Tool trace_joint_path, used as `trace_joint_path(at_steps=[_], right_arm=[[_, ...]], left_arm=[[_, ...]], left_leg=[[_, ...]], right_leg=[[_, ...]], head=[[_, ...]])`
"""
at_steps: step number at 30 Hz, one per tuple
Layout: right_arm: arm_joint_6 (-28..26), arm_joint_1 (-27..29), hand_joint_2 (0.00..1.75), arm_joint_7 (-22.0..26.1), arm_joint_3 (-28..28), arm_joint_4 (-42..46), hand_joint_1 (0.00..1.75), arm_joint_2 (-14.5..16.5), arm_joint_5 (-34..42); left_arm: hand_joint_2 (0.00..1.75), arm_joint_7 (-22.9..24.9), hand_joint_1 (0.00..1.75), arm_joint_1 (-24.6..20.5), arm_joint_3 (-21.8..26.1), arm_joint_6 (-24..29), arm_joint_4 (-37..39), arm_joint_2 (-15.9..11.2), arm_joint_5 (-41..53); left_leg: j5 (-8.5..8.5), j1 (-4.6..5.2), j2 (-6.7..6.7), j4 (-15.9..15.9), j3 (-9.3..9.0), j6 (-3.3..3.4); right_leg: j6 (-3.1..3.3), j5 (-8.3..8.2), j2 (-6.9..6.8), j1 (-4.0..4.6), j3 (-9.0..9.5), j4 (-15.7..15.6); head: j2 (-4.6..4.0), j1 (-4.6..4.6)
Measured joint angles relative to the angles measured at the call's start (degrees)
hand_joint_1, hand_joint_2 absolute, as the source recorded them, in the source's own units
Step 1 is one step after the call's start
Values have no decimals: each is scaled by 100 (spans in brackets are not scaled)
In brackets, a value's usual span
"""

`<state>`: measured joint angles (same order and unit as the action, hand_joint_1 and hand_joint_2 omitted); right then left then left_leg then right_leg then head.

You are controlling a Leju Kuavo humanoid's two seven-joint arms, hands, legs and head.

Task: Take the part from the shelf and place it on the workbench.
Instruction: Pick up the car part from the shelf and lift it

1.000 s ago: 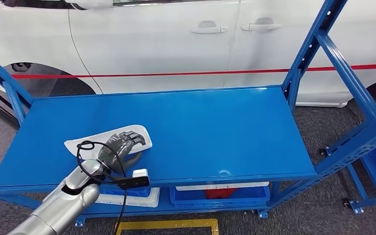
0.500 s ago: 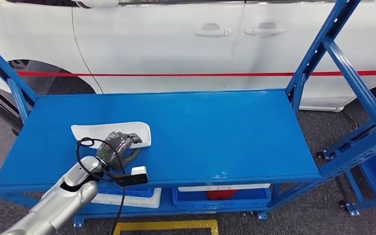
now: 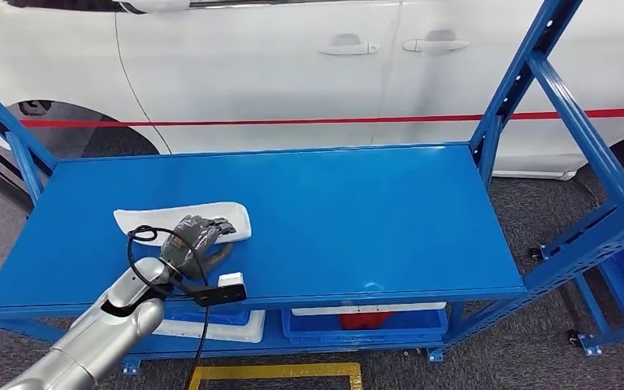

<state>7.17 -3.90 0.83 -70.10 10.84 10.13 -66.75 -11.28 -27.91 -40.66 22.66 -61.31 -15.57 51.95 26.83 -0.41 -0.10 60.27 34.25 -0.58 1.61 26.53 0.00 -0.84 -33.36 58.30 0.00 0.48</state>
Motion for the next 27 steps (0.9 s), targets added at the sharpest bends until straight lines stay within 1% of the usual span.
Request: trace_joint_path(at_steps=[1, 2, 3, 4, 5, 6, 7, 8, 9, 10, 11, 12, 13, 14, 15, 16, 18, 19, 20, 21, 24, 25, 26, 27], right_arm=[[-1, -1, 0, 5, 0, 0, 0, -1, 0], [-2, 0, 0, 9, 0, 0, 0, -2, 0], [-3, 1, 0, 11, 0, 0, 0, -3, 0], [-5, 2, 0, 14, 0, 0, 0, -4, 0], [-8, 2, 0, 16, 0, 0, 0, -5, 0], [-12, 1, 0, 18, 0, 0, 0, -6, 0], [-15, -1, 0, 21, 0, 0, 0, -7, 0], [-16, -3, 0, 26, 0, 0, 0, -7, 0], [-18, -6, 0, 32, 0, 0, 0, -7, 0], [-20, -8, 0, 38, 0, 0, 0, -7, 0], [-23, -9, 0, 46, 0, 0, 0, -8, 0], [-28, -11, 0, 52, 0, 0, 0, -9, 1], [-34, -12, 0, 58, 0, 1, 0, -10, 1], [-40, -13, 0, 64, 0, 1, 0, -15, 2], [-45, -14, 0, 68, -1, 1, 0, -20, 3], [-48, -14, 0, 70, -1, 1, 0, -27, 4], [-52, -15, 0, 74, -2, 1, 0, -39, 4], [-54, -15, 0, 75, -2, 2, 0, -43, 4], [-55, -15, 0, 76, -2, 2, 0, -45, 4], [-55, -15, 0, 76, -2, 2, 0, -46, 4], [-55, -15, 0, 77, -2, 2, 0, -46, 4], [-55, -15, 0, 79, -2, 1, 0, -48, 4], [-55, -14, 0, 81, -2, 1, 0, -51, 4], [-55, -12, 0, 85, -2, 1, 0, -56, 4]], left_arm=[[175, -26, 175, 20, 28, 43, -16, -9, -18], [175, -47, 175, 47, 54, 78, -31, -16, -29], [175, -64, 175, 80, 75, 108, -46, -25, -35], [175, -80, 175, 118, 94, 133, -69, -32, -38], [175, -97, 175, 148, 112, 153, -96, -38, -39], [175, -113, 175, 169, 132, 172, -131, -43, -44], [175, -133, 175, 182, 162, 191, -179, -47, -62], [175, -165, 175, 187, 196, 212, -237, -51, -96], [175, -212, 175, 190, 227, 230, -300, -53, -149], [175, -292, 175, 204, 255, 255, -373, -55, -242], [175, -421, 175, 238, 281, 279, -463, -56, -400], [175, -583, 175, 291, 310, 296, -576, -56, -612], [175, -752, 175, 358, 346, 305, -720, -54, -851], [175, -887, 175, 416, 382, 302, -875, -50, -1060], [175, -964, 175, 455, 408, 292, -1023, -42, -1197], [175, -996, 175, 482, 425, 283, -1157, -33, -1271], [175, -1101, 175, 550, 446, 272, -1364, -15, -1434], [175, -1206, 175, 605, 462, 261, -1454, -10, -1576], [175, -1306, 175, 652, 475, 251, -1518, -7, -1709], [175, -1381, 175, 686, 487, 240, -1561, -6, -1809], [175, -1428, 175, 706, 495, 225, -1589, -4, -1877], [175, -1489, 175, 733, 508, 186, -1645, 1, -1986], [175, -1575, 175, 772, 529, 117, -1739, 9, -2154], [175, -1701, 175, 831, 566, -27, -1929, 29, -2439]], left_leg=[[170, -12, 0, 292, 125, -33], [360, -18, 0, 679, 297, -61], [515, -24, 1, 1064, 477, -81], [585, -27, 1, 1333, 607, -90], [543, -27, 1, 1395, 644, -88], [409, -27, 1, 1248, 582, -75], [197, -24, 2, 891, 414, -46], [21, -16, 2, 482, 221, -9], [-99, 0, 2, 130, 55, 27], [-162, 18, 1, -115, -60, 58], [-152, 36, -1, -199, -96, 80], [-153, 49, -3, -219, -102, 99], [-170, 33, 1, -245, -112, 128], [-191, 19, 5, -284, -129, 162], [-214, 4, 9, -324, -144, 199], [-232, -10, 13, -357, -157, 229], [-234, 5, 15, -362, -151, 256], [-231, 10, 17, -360, -149, 259], [-229, 13, 19, -358, -148, 260], [-227, 14, 21, -356, -148, 261], [-226, 14, 21, -356, -149, 260], [-223, 14, 21, -353, -150, 259], [-218, 13, 19, -347, -152, 256], [-201, 12, 13, -326, -154, 243]], right_leg=[[26, -6, -4, -9, 8, -10], [41, -3, -4, -5, 9, -8], [49, -1, -3, -1, 9, -5], [53, 2, -1, 3, 10, -1], [56, 7, -1, 6, 12, 4], [56, 11, 0, 9, 17, 9], [53, 18, 0, 13, 27, 13], [47, 24, 0, 19, 34, 15], [31, 30, 1, 28, 34, 21], [8, 32, 1, 33, 29, 23], [-22, 30, 1, 34, 22, 20], [-57, 24, 1, 34, 18, 13], [-92, 31, 0, 31, 21, 11], [-125, 65, 0, 29, 15, 45], [-150, 155, 1, 29, -33, 162], [-171, 305, 2, 27, -137, 394], [-197, 669, 4, 15, -492, 1120], [-209, 784, 3, 10, -653, 1438], [-218, 841, 2, 7, -762, 1646], [-222, 850, 2, 5, -812, 1738], [-224, 832, 1, 4, -817, 1742], [-226, 772, 1, 2, -787, 1675], [-226, 665, 0, -1, -719, 1530], [-219, 450, 0, -5, -536, 1154]], head=[[0, 9], [0, 20], [0, 24], [0, 23], [0, 24], [0, 23], [0, 23], [0, 22], [0, 20], [0, 19], [0, 18], [0, 19], [0, 19], [0, 16], [0, 8], [0, -4], [0, -23], [0, -26], [0, -26], [0, -26], [0, -26], [0, -26], [0, -26], [0, -27]])
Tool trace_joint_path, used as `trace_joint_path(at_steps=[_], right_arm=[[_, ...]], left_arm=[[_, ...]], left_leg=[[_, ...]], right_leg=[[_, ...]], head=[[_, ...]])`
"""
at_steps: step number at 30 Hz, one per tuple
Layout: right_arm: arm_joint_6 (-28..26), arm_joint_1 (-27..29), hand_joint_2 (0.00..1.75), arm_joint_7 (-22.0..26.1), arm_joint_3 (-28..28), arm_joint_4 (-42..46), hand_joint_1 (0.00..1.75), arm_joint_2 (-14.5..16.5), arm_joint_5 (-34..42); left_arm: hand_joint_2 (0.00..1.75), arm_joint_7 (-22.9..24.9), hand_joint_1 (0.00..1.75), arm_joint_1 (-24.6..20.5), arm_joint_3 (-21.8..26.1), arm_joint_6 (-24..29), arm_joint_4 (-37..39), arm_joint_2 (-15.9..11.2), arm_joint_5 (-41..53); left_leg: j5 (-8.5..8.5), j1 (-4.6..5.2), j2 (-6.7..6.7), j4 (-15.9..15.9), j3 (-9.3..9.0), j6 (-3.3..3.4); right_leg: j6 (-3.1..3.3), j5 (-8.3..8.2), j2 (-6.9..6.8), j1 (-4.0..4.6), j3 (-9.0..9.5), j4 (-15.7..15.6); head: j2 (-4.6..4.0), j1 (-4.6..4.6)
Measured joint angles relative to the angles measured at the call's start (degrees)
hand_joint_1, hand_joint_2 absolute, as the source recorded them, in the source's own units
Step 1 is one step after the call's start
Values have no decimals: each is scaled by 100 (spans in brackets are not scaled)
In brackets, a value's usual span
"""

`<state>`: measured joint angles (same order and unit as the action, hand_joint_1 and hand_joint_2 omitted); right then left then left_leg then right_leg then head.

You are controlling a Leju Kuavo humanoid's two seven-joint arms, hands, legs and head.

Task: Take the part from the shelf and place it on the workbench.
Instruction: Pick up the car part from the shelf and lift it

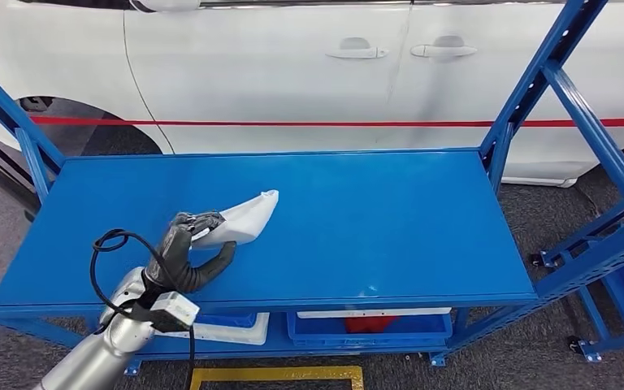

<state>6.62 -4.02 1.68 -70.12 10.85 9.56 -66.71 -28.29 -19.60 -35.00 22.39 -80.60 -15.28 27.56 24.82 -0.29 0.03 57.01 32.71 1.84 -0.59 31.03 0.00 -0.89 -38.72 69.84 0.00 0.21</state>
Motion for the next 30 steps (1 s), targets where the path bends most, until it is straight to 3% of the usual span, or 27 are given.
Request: trace_joint_path(at_steps=[3, 6, 8, 10, 11, 12, 13, 15, 16, 20, 22, 24, 25, 26, 27, 30], right_arm=[[2, -16, 0, 32, 0, 1, 0, -13, 0], [8, -29, 0, 56, 0, 1, 0, -16, -2], [14, -31, 0, 61, 0, 2, 0, -19, -6], [18, -31, 0, 61, 0, 2, 0, -19, -15], [21, -32, 0, 60, 0, 2, 0, -19, -19], [23, -33, 0, 59, 0, 2, 0, -19, -23], [27, -35, 0, 58, 0, 2, 0, -19, -25], [37, -44, 0, 57, 0, 2, 0, -18, -33], [41, -48, 0, 57, 0, 2, 0, -18, -37], [44, -67, 0, 69, 0, 2, 0, -38, -44], [44, -73, 0, 86, 0, 2, 0, -74, -44], [45, -74, 0, 95, 0, 2, 0, -110, -44], [46, -72, 0, 96, 0, 2, 0, -128, -43], [46, -70, 0, 97, 0, 2, 0, -142, -41], [43, -68, 0, 97, 0, 2, 0, -157, -37], [21, -72, 0, 85, -2, 2, 0, -207, -14]], left_arm=[[175, -382, 175, 209, 127, -726, -976, 96, -1035], [175, -562, 175, 279, 192, -1051, -1488, 137, -1380], [175, -666, 175, 317, 228, -1169, -1657, 149, -1507], [175, -798, 175, 382, 257, -1374, -1792, 172, -1732], [175, -857, 175, 408, 268, -1499, -1864, 187, -1870], [175, -902, 175, 424, 276, -1616, -1940, 206, -2000], [175, -936, 175, 431, 286, -1728, -2018, 228, -2127], [175, -995, 175, 437, 307, -2025, -2169, 290, -2461], [175, -1019, 175, 441, 316, -2226, -2244, 327, -2680], [175, -998, 175, 459, 327, -3022, -2507, 498, -3470], [175, -977, 175, 468, 326, -3340, -2594, 616, -3753], [175, -971, 175, 509, 325, -3550, -2626, 710, -3924], [175, -965, 175, 537, 324, -3614, -2630, 745, -3972], [175, -956, 175, 561, 324, -3658, -2631, 771, -4000], [175, -945, 175, 580, 324, -3696, -2631, 795, -4025], [175, -928, 175, 622, 323, -3856, -2632, 859, -4101]], left_leg=[[72, 19, -27, 104, 34, -128], [335, -1, -25, 480, 186, -248], [699, -21, -21, 1200, 503, -304], [852, -33, -21, 1725, 751, -326], [768, -34, -21, 1690, 738, -321], [591, -34, -21, 1438, 619, -303], [379, -31, -20, 1033, 422, -273], [133, -2, -20, 334, 82, -206], [108, 15, -22, 173, 8, -179], [57, 13, -23, 31, -38, -50], [11, -7, -12, -42, -63, 14], [8, 1, -6, -45, -47, 41], [6, 4, -4, -38, -42, 41], [4, 5, -4, -27, -39, 39], [4, 4, -7, -11, -38, 33], [38, 23, -21, 85, -7, -22]], right_leg=[[110, -433, 13, 18, 487, -1060], [221, -441, 3, 0, 531, -1157], [251, -438, -2, 0, 539, -1156], [258, -431, 1, 6, 541, -1145], [258, -426, 3, 7, 545, -1139], [256, -419, 4, 8, 555, -1134], [250, -412, 5, 10, 568, -1132], [212, -400, 5, 27, 574, -1124], [185, -400, 4, 31, 569, -1124], [50, -347, 0, 24, 554, -1074], [16, -42, 4, 18, 342, -606], [-6, 313, 6, 12, -13, 128], [-17, 372, 4, 9, -124, 360], [-25, 318, 3, 4, -136, 390], [-28, 162, 2, -2, -35, 194], [1, -332, 11, -9, 494, -873]], head=[[0, 2], [0, 29], [0, 48], [0, 48], [0, 49], [0, 48], [0, 48], [0, 44], [0, 44], [0, 35], [0, 13], [0, -1], [0, -1], [0, -1], [0, -2], [0, 1]])
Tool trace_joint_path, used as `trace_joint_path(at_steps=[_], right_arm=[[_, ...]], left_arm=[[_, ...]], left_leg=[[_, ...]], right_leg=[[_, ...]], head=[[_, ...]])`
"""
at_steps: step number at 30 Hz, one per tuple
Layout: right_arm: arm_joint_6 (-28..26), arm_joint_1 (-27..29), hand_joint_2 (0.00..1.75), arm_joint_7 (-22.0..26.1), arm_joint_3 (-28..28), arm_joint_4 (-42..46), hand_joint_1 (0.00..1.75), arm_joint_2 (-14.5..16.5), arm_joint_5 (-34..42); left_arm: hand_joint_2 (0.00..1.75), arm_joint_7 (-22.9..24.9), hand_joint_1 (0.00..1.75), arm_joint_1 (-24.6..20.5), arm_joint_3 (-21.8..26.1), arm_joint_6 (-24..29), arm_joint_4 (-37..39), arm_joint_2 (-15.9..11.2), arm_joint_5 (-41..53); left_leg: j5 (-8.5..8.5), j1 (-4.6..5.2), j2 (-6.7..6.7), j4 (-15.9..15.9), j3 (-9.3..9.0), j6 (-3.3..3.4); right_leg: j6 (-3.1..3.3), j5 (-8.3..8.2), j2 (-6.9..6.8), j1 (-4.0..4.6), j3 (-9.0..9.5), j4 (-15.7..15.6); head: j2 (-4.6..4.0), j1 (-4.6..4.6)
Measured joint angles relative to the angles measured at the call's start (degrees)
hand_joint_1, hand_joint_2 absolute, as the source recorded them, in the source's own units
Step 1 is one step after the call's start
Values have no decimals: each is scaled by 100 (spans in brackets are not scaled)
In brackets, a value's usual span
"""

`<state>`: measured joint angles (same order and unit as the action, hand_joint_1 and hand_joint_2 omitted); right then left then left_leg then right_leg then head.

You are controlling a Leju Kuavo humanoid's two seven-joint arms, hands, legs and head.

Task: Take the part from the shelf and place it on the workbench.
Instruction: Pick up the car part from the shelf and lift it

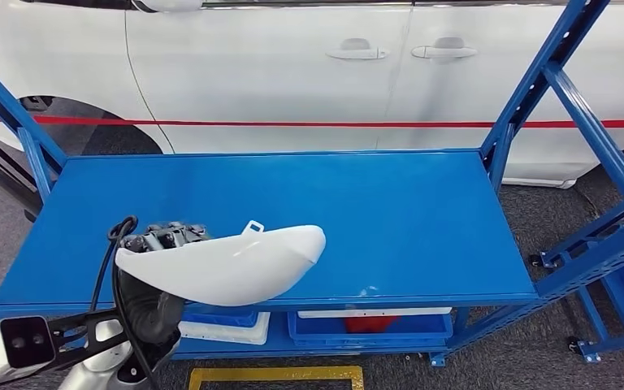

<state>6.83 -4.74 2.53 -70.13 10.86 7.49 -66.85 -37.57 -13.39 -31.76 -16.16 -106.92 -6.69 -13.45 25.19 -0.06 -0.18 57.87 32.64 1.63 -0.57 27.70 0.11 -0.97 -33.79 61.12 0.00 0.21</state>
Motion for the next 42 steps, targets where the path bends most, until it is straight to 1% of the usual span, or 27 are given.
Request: trace_joint_path(at_steps=[1, 5, 7, 9, 10, 11, 12, 13, 15, 17, 20, 21, 23, 24, 25, 26, 27, 28, 29, 31, 32, 33, 35, 37, 40, 41, 42], right_arm=[[-8, -3, 0, -17, -1, 0, 0, -13, 14], [-27, -2, 0, -139, -27, 2, 0, -72, 79], [-33, -1, 0, -191, -53, 8, 0, -111, 110], [-31, 0, 0, -214, -86, 13, 0, -148, 139], [-27, 2, 0, -219, -105, 13, 0, -160, 152], [-23, 3, 0, -221, -122, 13, 0, -171, 161], [-20, 3, 0, -223, -134, 13, 0, -179, 165], [-19, 3, 0, -226, -142, 13, 0, -185, 169], [-18, -2, 0, -231, -147, 13, 0, -192, 171], [-16, 3, 0, -232, -152, 14, 0, -202, 178], [-14, 22, 0, -222, -174, 15, 0, -234, 192], [-20, 26, 0, -192, -180, 16, 0, -254, 195], [-52, 29, 0, -66, -184, 20, 0, -293, 193], [-79, 31, 0, 18, -184, 22, 0, -305, 188], [-118, 34, 0, 106, -184, 23, 0, -317, 181], [-175, 36, 0, 199, -184, 26, 0, -332, 167], [-254, 38, 0, 304, -183, 32, 0, -347, 143], [-340, 38, 0, 420, -178, 39, 0, -362, 109], [-422, 36, 0, 536, -168, 48, 0, -378, 64], [-516, 28, 0, 699, -129, 61, 0, -409, -44], [-536, 29, 0, 740, -104, 64, 0, -422, -92], [-548, 30, 0, 761, -79, 66, 0, -432, -133], [-569, 35, 0, 786, -31, 66, 0, -441, -184], [-587, 29, 0, 826, 8, 65, 0, -443, -212], [-634, 35, 0, 907, 44, 67, 0, -445, -248], [-647, 38, 0, 921, 58, 67, 0, -445, -260], [-655, 40, 0, 929, 76, 68, 0, -445, -269]], left_arm=[[175, -5, 175, 21, -1, -66, -1, 18, -24], [175, -45, 175, 138, -4, -283, -1, 86, -97], [175, -65, 175, 194, -4, -342, -1, 107, -98], [175, -83, 175, 270, -3, -367, -1, 125, -94], [175, -90, 175, 310, -3, -369, 0, 133, -92], [175, -95, 175, 344, -2, -370, 0, 141, -90], [175, -97, 175, 365, -2, -370, 0, 147, -90], [175, -98, 175, 377, -1, -372, 0, 156, -89], [175, -104, 175, 385, 5, -380, -8, 179, -85], [175, -113, 175, 404, 27, -390, -31, 204, -66], [175, -121, 175, 494, 86, -411, -64, 220, 21], [175, -123, 175, 525, 112, -421, -74, 229, 47], [175, -125, 175, 592, 170, -437, -93, 259, 82], [175, -125, 175, 638, 198, -438, -101, 275, 108], [175, -125, 175, 688, 225, -435, -106, 287, 132], [175, -125, 175, 736, 247, -430, -108, 298, 163], [175, -125, 175, 779, 267, -419, -108, 304, 206], [175, -125, 175, 817, 283, -400, -111, 308, 257], [175, -125, 175, 855, 295, -379, -120, 310, 318], [175, -126, 175, 918, 306, -341, -157, 310, 432], [175, -127, 175, 937, 308, -332, -176, 310, 472], [175, -127, 175, 947, 309, -328, -188, 310, 498], [175, -127, 175, 965, 310, -321, -193, 309, 525], [175, -127, 175, 992, 314, -309, -193, 307, 544], [175, -127, 175, 1051, 315, -281, -193, 302, 573], [175, -127, 175, 1077, 314, -272, -193, 300, 576], [175, -127, 175, 1098, 313, -265, -193, 299, 578]], left_leg=[[8, 12, -2, 33, 22, -25], [38, 14, -7, 97, 80, -126], [356, -8, -7, 451, 215, -189], [849, -33, -2, 1191, 460, -243], [1010, -41, -1, 1507, 545, -255], [1071, -45, -1, 1650, 544, -254], [1023, -45, -1, 1560, 432, -241], [896, -42, -1, 1250, 205, -213], [649, -9, 7, 378, -351, -130], [544, 43, 18, -77, -598, -63], [387, 59, 30, -147, -542, 16], [303, 45, 41, -186, -506, 56], [144, 19, 62, -238, -391, 114], [80, 20, 62, -237, -309, 134], [23, 22, 65, -226, -224, 132], [-31, 24, 67, -209, -135, 123], [-77, 22, 69, -183, -45, 111], [-114, 17, 70, -149, 41, 95], [-144, 13, 70, -105, 121, 75], [-185, 21, 68, -1, 254, 25], [-209, 26, 67, 38, 292, -5], [-241, 30, 66, 59, 319, -36], [-293, 27, 57, 77, 354, -101], [-48, 12, 39, 282, 463, -170], [729, -35, 35, 1253, 707, -265], [838, -44, 35, 1537, 732, -282], [816, -50, 35, 1662, 683, -288]], right_leg=[[22, -54, 8, 5, 69, -171], [149, -120, 10, 12, 33, -234], [227, -180, -12, -8, -16, -262], [259, -238, -22, -1, -103, -255], [261, -269, -24, 6, -154, -246], [259, -302, -26, 14, -205, -238], [255, -337, -26, 22, -251, -231], [249, -373, -26, 32, -293, -227], [221, -453, -27, 45, -345, -224], [155, -528, -32, 37, -367, -235], [39, -624, -37, 15, -376, -289], [15, -524, -32, 14, -410, -235], [-20, -9, -19, 7, -565, 210], [-38, 303, -16, 7, -664, 579], [-58, 508, -15, 5, -736, 938], [-76, 576, -16, 3, -748, 1189], [-89, 517, -16, -1, -677, 1269], [-98, 382, -17, -8, -503, 1139], [-101, 246, -17, -18, -234, 829], [-68, 191, -4, -13, 325, 62], [-35, 221, 6, -2, 481, -188], [3, 255, 16, 16, 534, -302], [88, 190, 8, 6, 470, -320], [184, 83, -22, -20, 371, -338], [246, -88, -53, -15, 162, -336], [243, -146, -58, -11, 82, -327], [237, -202, -60, -8, -1, -315]], head=[[0, 4], [0, 8], [0, 34], [0, 57], [0, 56], [0, 57], [0, 56], [0, 57], [0, 53], [0, 52], [0, 50], [0, 47], [0, 28], [0, 21], [0, 14], [0, 12], [0, 11], [0, 10], [0, 9], [1, 13], [1, 11], [1, 6], [1, -12], [0, 1], [0, 31], [0, 30], [0, 32]])
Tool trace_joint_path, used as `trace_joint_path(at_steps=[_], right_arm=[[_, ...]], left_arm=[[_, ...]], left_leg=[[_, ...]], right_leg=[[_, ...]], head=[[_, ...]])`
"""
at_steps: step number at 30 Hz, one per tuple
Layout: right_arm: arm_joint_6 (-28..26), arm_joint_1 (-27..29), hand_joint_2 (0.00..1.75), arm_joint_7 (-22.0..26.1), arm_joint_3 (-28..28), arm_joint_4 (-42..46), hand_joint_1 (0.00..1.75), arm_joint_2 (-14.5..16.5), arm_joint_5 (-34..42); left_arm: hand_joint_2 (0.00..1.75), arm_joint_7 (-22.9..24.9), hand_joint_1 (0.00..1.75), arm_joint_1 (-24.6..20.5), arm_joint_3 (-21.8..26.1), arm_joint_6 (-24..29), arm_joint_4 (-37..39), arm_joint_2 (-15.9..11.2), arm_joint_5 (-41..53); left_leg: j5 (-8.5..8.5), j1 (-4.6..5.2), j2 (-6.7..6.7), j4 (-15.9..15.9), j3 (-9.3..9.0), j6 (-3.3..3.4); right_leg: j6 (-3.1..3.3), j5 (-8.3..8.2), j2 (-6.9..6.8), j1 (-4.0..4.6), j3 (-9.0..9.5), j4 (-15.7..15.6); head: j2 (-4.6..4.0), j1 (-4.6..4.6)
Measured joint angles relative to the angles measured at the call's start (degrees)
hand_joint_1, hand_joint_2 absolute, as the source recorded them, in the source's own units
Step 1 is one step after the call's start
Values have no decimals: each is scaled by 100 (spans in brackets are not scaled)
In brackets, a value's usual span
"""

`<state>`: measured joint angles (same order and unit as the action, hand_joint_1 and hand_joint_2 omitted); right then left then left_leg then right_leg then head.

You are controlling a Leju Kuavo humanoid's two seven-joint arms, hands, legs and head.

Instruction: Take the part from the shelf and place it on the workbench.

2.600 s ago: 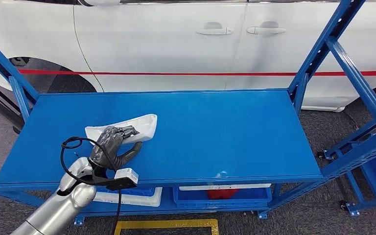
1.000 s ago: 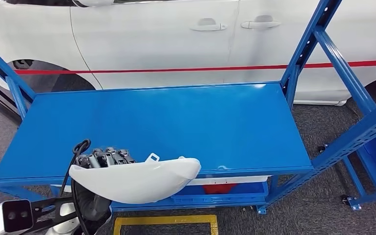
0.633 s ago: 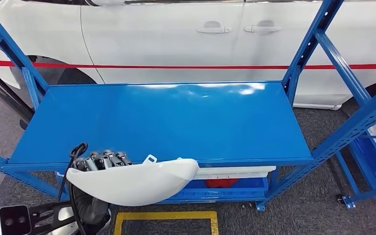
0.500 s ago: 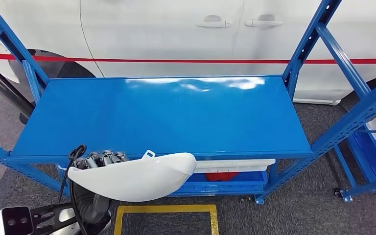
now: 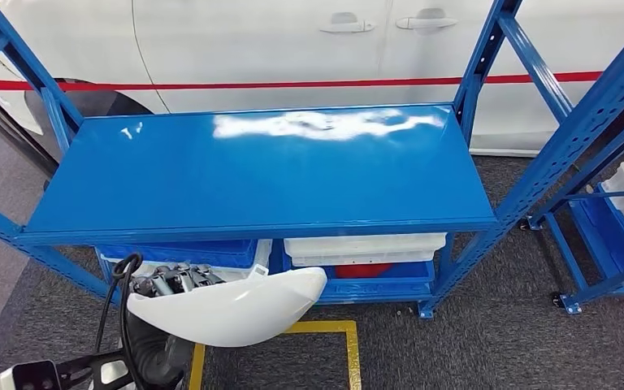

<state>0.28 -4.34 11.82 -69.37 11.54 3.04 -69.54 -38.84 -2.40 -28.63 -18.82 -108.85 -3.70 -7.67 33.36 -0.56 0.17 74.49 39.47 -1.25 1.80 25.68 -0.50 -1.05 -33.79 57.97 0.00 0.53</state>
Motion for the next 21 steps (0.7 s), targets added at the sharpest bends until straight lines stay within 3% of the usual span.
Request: trace_joint_path(at_steps=[1, 3, 5, 6, 8, 9, 10, 11, 13, 14, 15, 16, 18, 20, 21], right_arm=[[-4, 0, 0, 5, 17, -1, 0, 0, -7], [-9, -3, 0, 8, 46, -2, 0, 2, -19], [-10, -2, 0, 13, 68, -2, 0, 5, -29], [-9, 0, 0, 16, 77, -2, 0, 7, -33], [-10, 11, 0, 20, 85, -2, 0, 5, -39], [-12, 13, 0, 20, 87, -1, 0, 2, -40], [-15, 15, 0, 20, 89, -1, 0, -2, -40], [-16, 17, 0, 20, 90, -1, 0, -5, -41], [32, 17, 0, -18, 91, -3, 0, -7, -41], [99, 17, 0, -70, 91, -3, 0, -10, -37], [221, 17, 0, -143, 90, -4, 0, -15, -1], [388, 16, 0, -219, 84, -4, 0, -24, 64], [805, 13, 0, -327, 50, -4, 0, -52, 252], [1120, 6, 0, -363, 1, -3, 0, -86, 385], [1217, 4, 0, -362, -25, -3, 0, -97, 425]], left_arm=[[175, 0, 175, 13, -1, 3, 0, -1, 2], [175, 0, 175, 18, -3, 4, -2, -2, 4], [175, -1, 175, 19, -5, 7, -9, -2, 5], [175, -1, 175, 19, -5, 9, -13, -3, 5], [175, -2, 175, 26, -7, 13, -18, -6, 6], [175, -2, 175, 24, -7, 13, -19, -7, 8], [175, -2, 175, 24, -8, 12, -21, -7, 8], [175, -2, 175, 25, -9, 11, -22, -7, 8], [175, -2, 175, 32, -10, -1, -23, -6, 8], [175, -2, 175, 35, -14, -20, -18, -6, 6], [175, -2, 175, 33, -21, -50, -8, -6, 1], [175, -2, 175, 26, -34, -83, 8, -6, -5], [175, -2, 175, 0, -73, -146, 46, -6, -16], [175, -2, 175, -34, -114, -178, 83, -6, -18], [175, -2, 175, -50, -131, -185, 100, -5, -17]], left_leg=[[-130, -3, 0, -78, -146, 7], [-373, 3, -2, -768, -700, 60], [-357, 33, -8, -1543, -1210, 123], [-311, 54, -10, -1746, -1317, 149], [-387, 59, -5, -1836, -1298, 213], [-452, 50, 8, -1870, -1268, 260], [-525, 38, 23, -1897, -1225, 318], [-599, 28, 37, -1916, -1169, 366], [-723, 55, 47, -1903, -1008, 415], [-783, 66, 47, -1890, -917, 414], [-839, 74, 48, -1869, -823, 408], [-887, 79, 48, -1840, -728, 400], [-961, 80, 47, -1765, -564, 374], [-1020, 90, 51, -1696, -453, 326], [-1055, 90, 56, -1680, -421, 295]], right_leg=[[-9, -54, -1, 3, -83, 15], [-38, -153, 3, 11, -218, 43], [-97, -250, 5, 18, -285, 48], [-135, -302, 4, 15, -293, 33], [-215, -399, 4, 6, -300, -15], [-244, -356, 13, 4, -321, 5], [-264, -206, 22, 2, -365, 104], [-277, 48, 31, -1, -439, 320], [-297, 618, 39, -10, -624, 1014], [-309, 762, 39, -11, -683, 1348], [-316, 759, 39, -11, -672, 1543], [-316, 642, 39, -10, -566, 1548], [-282, 353, 40, -5, -83, 990], [-231, 342, 43, 25, 417, 228], [-207, 386, 46, 45, 546, -4]], head=[[0, 0], [0, 1], [0, -3], [0, 6], [0, 23], [0, 31], [0, 21], [0, 9], [0, -10], [0, -14], [0, -13], [0, -15], [0, -15], [0, -9], [0, -11]])
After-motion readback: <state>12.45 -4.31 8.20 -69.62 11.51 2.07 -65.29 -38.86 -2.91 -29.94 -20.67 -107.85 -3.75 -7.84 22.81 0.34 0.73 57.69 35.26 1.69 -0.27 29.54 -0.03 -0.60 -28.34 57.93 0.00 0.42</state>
